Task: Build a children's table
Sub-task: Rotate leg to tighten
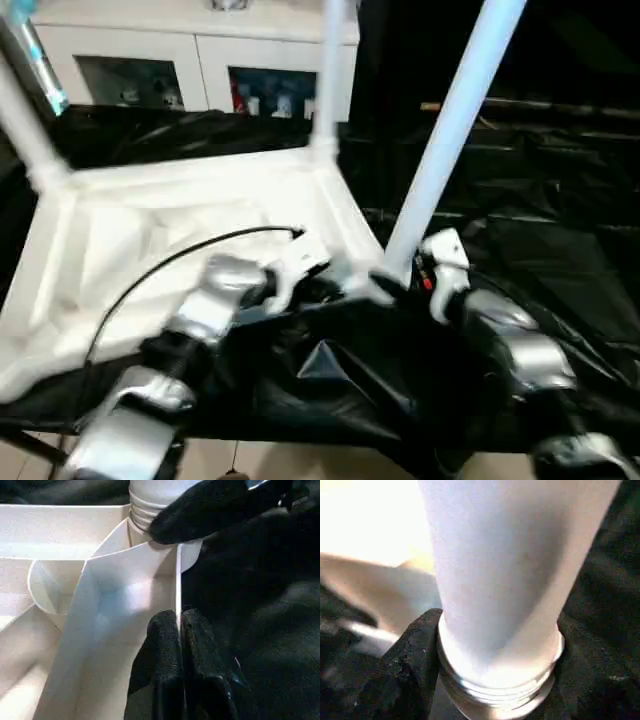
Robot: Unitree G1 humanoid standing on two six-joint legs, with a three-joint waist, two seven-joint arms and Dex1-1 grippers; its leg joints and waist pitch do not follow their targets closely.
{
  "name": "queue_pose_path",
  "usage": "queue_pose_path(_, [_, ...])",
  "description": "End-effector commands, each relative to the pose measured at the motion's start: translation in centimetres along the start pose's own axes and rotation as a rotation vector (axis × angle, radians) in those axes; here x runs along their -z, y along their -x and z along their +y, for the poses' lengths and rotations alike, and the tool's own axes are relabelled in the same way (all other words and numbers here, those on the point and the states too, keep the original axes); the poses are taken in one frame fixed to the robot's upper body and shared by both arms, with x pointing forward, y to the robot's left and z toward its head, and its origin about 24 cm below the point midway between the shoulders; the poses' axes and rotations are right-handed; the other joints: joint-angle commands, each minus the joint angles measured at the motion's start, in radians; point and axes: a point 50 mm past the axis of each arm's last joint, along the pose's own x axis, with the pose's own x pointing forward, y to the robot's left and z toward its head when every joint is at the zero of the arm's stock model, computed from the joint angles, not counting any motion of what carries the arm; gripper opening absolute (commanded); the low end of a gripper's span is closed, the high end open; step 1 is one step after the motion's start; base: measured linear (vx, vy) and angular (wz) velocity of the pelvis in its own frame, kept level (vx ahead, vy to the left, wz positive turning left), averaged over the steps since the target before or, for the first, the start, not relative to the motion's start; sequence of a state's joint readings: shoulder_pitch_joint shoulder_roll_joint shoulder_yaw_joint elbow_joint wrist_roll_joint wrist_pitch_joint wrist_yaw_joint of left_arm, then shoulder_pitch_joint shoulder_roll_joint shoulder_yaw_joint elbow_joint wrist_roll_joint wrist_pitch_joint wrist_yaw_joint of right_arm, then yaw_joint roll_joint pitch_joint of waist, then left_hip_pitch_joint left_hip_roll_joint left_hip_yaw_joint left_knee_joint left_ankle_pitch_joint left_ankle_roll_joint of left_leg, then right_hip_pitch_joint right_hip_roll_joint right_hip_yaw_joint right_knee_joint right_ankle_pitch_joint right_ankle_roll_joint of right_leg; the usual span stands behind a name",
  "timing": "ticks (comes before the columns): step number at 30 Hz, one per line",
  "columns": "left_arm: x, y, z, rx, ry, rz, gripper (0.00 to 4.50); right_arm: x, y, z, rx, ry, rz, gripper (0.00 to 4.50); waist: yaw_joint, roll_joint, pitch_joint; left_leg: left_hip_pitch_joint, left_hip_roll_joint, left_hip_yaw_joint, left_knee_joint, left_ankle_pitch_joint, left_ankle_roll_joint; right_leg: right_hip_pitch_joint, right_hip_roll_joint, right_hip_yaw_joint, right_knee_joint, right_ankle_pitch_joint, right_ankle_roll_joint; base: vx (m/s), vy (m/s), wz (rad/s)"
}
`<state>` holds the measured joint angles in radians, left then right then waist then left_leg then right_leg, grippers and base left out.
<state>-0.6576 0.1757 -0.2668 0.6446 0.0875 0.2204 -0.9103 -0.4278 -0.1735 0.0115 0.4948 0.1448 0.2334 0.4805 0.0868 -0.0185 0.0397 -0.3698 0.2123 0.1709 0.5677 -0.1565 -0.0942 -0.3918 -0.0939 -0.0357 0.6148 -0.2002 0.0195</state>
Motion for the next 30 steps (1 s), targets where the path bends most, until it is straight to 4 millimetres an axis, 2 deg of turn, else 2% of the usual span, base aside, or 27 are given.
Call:
queue_pose_path(1, [-0.9, -1.7, -0.2, -0.078, 0.061, -0.038, 0.0, 1.1, -1.3, 0.6, 0.146, -0.081, 0.052, 2.77, -0.002, -0.01, -0.053, 0.01, 0.004, 0.008, -0.067, -0.26, -0.002, 0.034, -0.033, 0.023, -0.084, -0.236, -0.182, 0.0, 0.0, 0.0])
queue_pose_path(3, [-1.6, -2.7, -0.5, -0.115, 0.069, -0.045, 0.0, 0.9, -2.6, 2.1, 0.161, -0.089, 0.05, 2.77, -0.002, -0.008, -0.055, 0.012, 0.006, 0.006, -0.068, -0.259, -0.013, 0.032, -0.034, 0.023, -0.083, -0.231, -0.179, 0.0, 0.0, 0.0])
queue_pose_path(6, [-2.6, -3.9, -1.2, -0.112, 0.063, -0.067, 0.0, 0.3, -4.0, 4.6, 0.088, -0.087, 0.023, 2.77, 0.003, -0.009, -0.058, 0.009, 0.003, 0.007, -0.064, -0.224, -0.001, 0.037, -0.032, 0.023, -0.078, -0.152, -0.18, 0.0, 0.0, 0.0])
queue_pose_path(8, [-3.2, -4.5, -1.7, -0.084, 0.044, -0.081, 0.0, 0.2, -4.5, 5.4, 0.052, -0.073, 0.015, 3.46, 0.005, -0.011, -0.059, 0.007, 0.001, 0.009, -0.062, -0.192, 0.02, 0.041, -0.03, 0.022, -0.074, -0.089, -0.188, 0.0, 0.0, 0.0])
queue_pose_path(9, [-3.3, -4.6, -1.7, -0.084, 0.038, -0.08, 0.0, 0.1, -4.6, 5.5, 0.053, -0.075, 0.014, 3.46, 0.004, -0.009, -0.059, 0.007, 0.001, 0.009, -0.062, -0.192, 0.023, 0.042, -0.031, 0.022, -0.074, -0.087, -0.191, 0.0, 0.0, 0.0])
queue_pose_path(10, [-3.2, -4.6, -1.6, -0.082, 0.036, -0.079, 0.0, 0.1, -4.6, 5.3, 0.061, -0.075, 0.014, 3.46, 0.003, -0.009, -0.057, 0.007, 0.0, 0.009, -0.063, -0.205, 0.025, 0.042, -0.031, 0.021, -0.077, -0.105, -0.191, 0.0, 0.0, 0.0])
queue_pose_path(12, [-3.2, -4.6, -1.6, -0.08, 0.035, -0.079, 0.0, 0.1, -4.6, 5.2, 0.067, -0.074, 0.014, 3.75, 0.003, -0.01, -0.054, 0.01, 0.002, 0.008, -0.067, -0.252, 0.019, 0.039, -0.033, 0.022, -0.085, -0.182, -0.18, 0.0, 0.0, 0.0])
queue_pose_path(15, [-2.7, -4.0, -1.2, -0.055, 0.017, -0.069, 0.0, -0.1, -4.1, 3.8, 0.044, -0.017, 0.012, 3.75, 0.004, -0.009, -0.054, 0.01, 0.003, 0.007, -0.068, -0.262, 0.016, 0.038, -0.033, 0.022, -0.087, -0.195, -0.174, 0.0, 0.0, 0.0])
queue_pose_path(17, [-2.4, -3.7, -1.0, -0.033, 0.006, -0.064, 0.0, -0.2, -3.6, 3.3, -0.008, 0.007, 0.01, 3.75, 0.004, -0.011, -0.055, 0.006, 0.003, 0.006, -0.068, -0.25, 0.022, 0.043, -0.032, 0.021, -0.084, -0.168, -0.174, 0.0, 0.0, 0.0])
queue_pose_path(18, [-2.2, -3.5, -0.9, -0.018, 0.001, -0.063, 0.0, -0.3, -3.3, 3.1, -0.042, 0.025, 0.011, 3.75, 0.005, -0.002, -0.056, 0.007, 0.003, 0.006, -0.067, -0.248, 0.024, 0.043, -0.032, 0.022, -0.082, -0.156, -0.178, 0.0, 0.0, 0.0])
queue_pose_path(19, [-2.1, -3.3, -0.8, -0.003, -0.004, -0.058, 0.0, -0.3, -3.0, 2.8, -0.078, 0.046, 0.012, 3.75, 0.003, -0.007, -0.057, 0.006, 0.003, 0.007, -0.065, -0.241, 0.031, 0.045, -0.031, 0.021, -0.082, -0.131, -0.184, 0.0, 0.0, 0.0])
queue_pose_path(21, [-1.9, -3.0, -0.8, 0.016, -0.012, -0.057, 0.0, -0.3, -2.7, 2.6, -0.114, 0.067, 0.015, 3.75, 0.006, -0.008, -0.057, 0.004, 0.002, 0.008, -0.062, -0.217, 0.043, 0.047, -0.032, 0.021, -0.078, -0.097, -0.198, 0.0, 0.0, 0.0])
queue_pose_path(24, [-1.8, -2.7, -0.7, 0.047, -0.017, -0.06, 0.0, -0.4, -2.2, 2.2, -0.157, 0.09, 0.018, 3.75, 0.006, -0.008, -0.057, 0.007, 0.004, 0.009, -0.062, -0.21, 0.048, 0.047, -0.032, 0.021, -0.078, -0.099, -0.212, 0.0, 0.0, 0.0])
queue_pose_path(30, [-0.9, -0.6, -0.4, 0.211, -0.05, -0.059, 0.0, -1.0, 0.3, -0.1, -0.315, 0.189, 0.051, 3.75, 0.009, -0.005, -0.057, 0.009, 0.008, 0.009, -0.062, -0.233, 0.06, 0.045, -0.033, 0.02, -0.077, -0.095, -0.236, 0.0, 0.0, 0.0])
